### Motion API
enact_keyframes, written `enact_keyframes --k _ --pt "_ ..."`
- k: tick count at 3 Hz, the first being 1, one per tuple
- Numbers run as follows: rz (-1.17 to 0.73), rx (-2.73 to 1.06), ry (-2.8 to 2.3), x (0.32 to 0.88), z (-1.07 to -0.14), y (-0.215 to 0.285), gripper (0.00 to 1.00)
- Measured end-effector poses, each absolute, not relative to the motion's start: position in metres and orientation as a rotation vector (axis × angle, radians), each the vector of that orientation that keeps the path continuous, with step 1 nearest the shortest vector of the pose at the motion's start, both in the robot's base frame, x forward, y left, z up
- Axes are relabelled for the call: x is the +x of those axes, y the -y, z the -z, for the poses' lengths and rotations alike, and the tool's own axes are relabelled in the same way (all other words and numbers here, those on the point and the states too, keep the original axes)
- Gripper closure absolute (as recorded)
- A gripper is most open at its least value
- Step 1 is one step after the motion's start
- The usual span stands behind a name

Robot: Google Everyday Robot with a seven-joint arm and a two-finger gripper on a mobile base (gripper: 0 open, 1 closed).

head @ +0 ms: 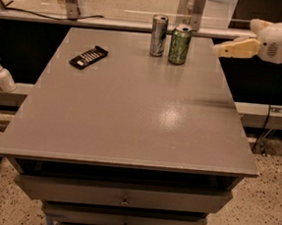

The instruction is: Move green can near redbull can

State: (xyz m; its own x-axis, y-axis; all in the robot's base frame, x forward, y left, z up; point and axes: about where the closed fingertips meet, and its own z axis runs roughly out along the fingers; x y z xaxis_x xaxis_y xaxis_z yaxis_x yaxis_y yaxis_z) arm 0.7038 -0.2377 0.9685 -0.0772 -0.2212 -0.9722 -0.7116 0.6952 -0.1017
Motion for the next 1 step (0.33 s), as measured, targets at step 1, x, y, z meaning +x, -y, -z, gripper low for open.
enact_keyframes --k 1 --pt "-0.467 -0.768 -1.634 0.6961 -0.9748 0.2462 0.0"
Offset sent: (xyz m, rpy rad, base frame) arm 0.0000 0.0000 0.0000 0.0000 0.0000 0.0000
